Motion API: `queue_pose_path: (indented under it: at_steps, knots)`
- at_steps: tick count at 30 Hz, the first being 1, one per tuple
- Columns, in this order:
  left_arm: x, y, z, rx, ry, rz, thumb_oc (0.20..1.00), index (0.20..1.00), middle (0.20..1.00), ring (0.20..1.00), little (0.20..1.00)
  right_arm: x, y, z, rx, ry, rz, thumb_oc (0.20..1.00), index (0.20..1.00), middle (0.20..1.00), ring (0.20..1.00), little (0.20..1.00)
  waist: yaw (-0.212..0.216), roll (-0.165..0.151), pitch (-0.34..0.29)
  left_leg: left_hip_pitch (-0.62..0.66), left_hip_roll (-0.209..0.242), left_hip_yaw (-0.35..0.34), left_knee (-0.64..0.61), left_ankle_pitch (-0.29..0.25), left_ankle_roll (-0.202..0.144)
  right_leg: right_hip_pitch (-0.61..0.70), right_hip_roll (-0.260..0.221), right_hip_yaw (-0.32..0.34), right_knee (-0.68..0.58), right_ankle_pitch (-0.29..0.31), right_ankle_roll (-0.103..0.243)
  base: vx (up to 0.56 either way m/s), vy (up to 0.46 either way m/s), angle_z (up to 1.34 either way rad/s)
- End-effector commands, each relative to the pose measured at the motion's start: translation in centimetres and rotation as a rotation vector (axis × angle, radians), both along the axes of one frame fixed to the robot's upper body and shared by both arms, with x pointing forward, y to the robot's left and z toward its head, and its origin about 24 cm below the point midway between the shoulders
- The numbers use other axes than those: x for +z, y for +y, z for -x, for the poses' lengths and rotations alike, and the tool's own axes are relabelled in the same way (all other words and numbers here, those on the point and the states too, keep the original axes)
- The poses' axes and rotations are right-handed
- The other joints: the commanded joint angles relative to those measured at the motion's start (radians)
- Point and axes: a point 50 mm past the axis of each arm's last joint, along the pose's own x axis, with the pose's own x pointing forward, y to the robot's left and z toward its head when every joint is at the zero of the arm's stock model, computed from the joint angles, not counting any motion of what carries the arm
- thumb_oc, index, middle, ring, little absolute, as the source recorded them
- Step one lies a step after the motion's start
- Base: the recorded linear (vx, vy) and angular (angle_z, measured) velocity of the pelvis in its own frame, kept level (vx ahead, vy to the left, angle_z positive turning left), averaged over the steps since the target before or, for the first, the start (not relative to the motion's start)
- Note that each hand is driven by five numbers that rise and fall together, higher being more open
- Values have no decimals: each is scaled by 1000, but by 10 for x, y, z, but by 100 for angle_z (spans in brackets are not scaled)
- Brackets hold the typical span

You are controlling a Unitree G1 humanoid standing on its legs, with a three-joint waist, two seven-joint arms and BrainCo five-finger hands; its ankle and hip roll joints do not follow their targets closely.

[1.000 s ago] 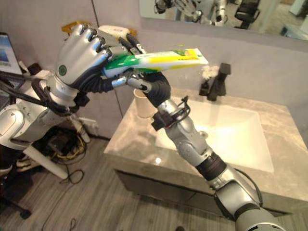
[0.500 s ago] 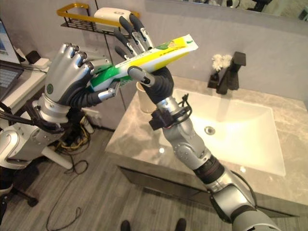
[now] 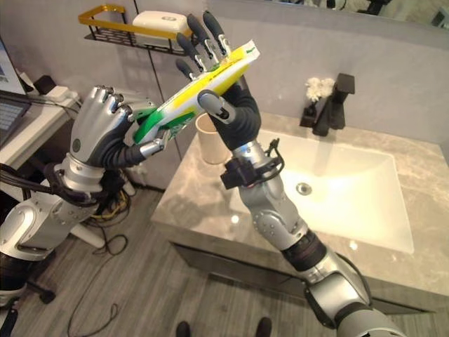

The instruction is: Put brush and paste in cup on sink, flatten towel.

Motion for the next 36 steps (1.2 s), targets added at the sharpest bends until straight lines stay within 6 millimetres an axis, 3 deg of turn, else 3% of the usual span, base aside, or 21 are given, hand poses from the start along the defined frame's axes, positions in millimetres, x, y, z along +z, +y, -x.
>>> queue_pose_path:
  at_steps: [1,2,13,14,15,16,21,22,23,24,25,28,31,35,36]
  knots:
    - [22,8,3,12,-58,28,200,200,200,200,200,33,-9,20,14,-165,-149,564,564,564,564,564,-4,-71,-29,-35,-24,-7,6,33,-1,74,-113,9,1,-4,102,0,0,0]
    - [21,7,3,8,-55,31,200,200,200,200,200,33,-9,20,14,-162,-150,200,200,200,200,200,-4,-72,-29,-34,-22,-6,6,33,-1,73,-111,11,1,-4,101,0,0,0]
    - [19,3,3,-16,-43,74,200,200,200,200,200,23,-8,15,-21,-107,-127,200,200,200,200,200,-12,-79,-31,-25,-15,6,6,30,0,71,-103,23,1,-7,98,0,0,0]
    - [19,3,4,-22,-45,95,429,429,429,429,429,22,-11,14,-43,-98,-135,200,200,200,200,200,-12,-80,-30,-24,-15,6,6,29,1,71,-103,24,1,-6,99,0,0,0]
    - [18,3,6,-27,-39,116,834,834,834,834,834,21,-12,13,-62,-92,-136,200,200,200,200,200,-12,-80,-29,-22,-16,6,6,28,2,72,-103,26,1,-7,98,0,0,0]
    - [18,4,6,-26,-39,116,1000,1000,1000,1000,1000,21,-12,13,-62,-92,-136,200,200,200,200,200,-13,-79,-30,-22,-16,7,6,28,2,72,-103,26,1,-7,98,0,0,0]
    - [17,5,9,-38,-31,161,1000,1000,1000,1000,1000,21,-18,11,-122,-84,-142,200,200,200,200,200,-11,-79,-28,-23,-18,5,6,28,3,73,-104,25,1,-7,99,0,0,0]
    - [10,8,16,-70,9,236,1000,1000,1000,1000,1000,21,-30,9,-215,-84,-149,200,200,200,200,200,-2,-80,-22,-20,-20,1,6,20,4,79,-105,21,1,-12,100,0,0,0]
    - [1,24,37,-94,67,335,1000,1000,1000,1000,1000,32,-49,7,-349,-124,-161,200,200,200,200,200,22,-81,-14,-30,-28,-9,6,25,11,76,-113,14,1,-5,101,3,31,-1]
    - [1,25,39,-91,68,337,1000,1000,1000,1000,1000,32,-48,7,-345,-123,-160,200,200,200,200,200,18,-80,-16,-31,-28,-8,6,25,12,75,-113,14,1,-4,101,-16,37,-6]
    - [-7,38,48,-86,117,412,1000,1000,1000,1000,1000,43,-62,7,-423,-168,-167,200,200,200,200,200,35,-84,-12,-39,-34,-16,6,26,14,75,-117,7,1,-4,102,-6,20,7]
    - [-17,54,63,-123,214,518,1000,1000,1000,1000,1000,65,-80,13,-522,-271,-164,200,200,200,200,200,60,-86,0,-53,-43,-33,6,29,17,76,-125,-7,1,0,106,-16,20,7]
    - [-44,71,76,-196,474,692,1000,1000,1000,1000,1000,95,-105,23,-645,-407,-181,200,200,200,200,200,105,-89,17,-71,-59,-50,6,24,25,75,-135,-23,1,1,115,-6,31,16]
    - [-62,83,81,-159,596,764,1000,1000,1000,1000,1000,102,-115,27,-685,-439,-188,200,200,200,200,200,124,-91,25,-86,-66,-58,6,33,29,68,-142,-31,1,11,117,-16,17,9]
    - [-91,99,87,-90,741,873,1000,1000,1000,1000,1000,106,-128,33,-740,-481,-170,200,200,200,200,200,150,-94,36,-100,-72,-75,6,32,28,72,-147,-54,1,7,122,-13,-12,6]
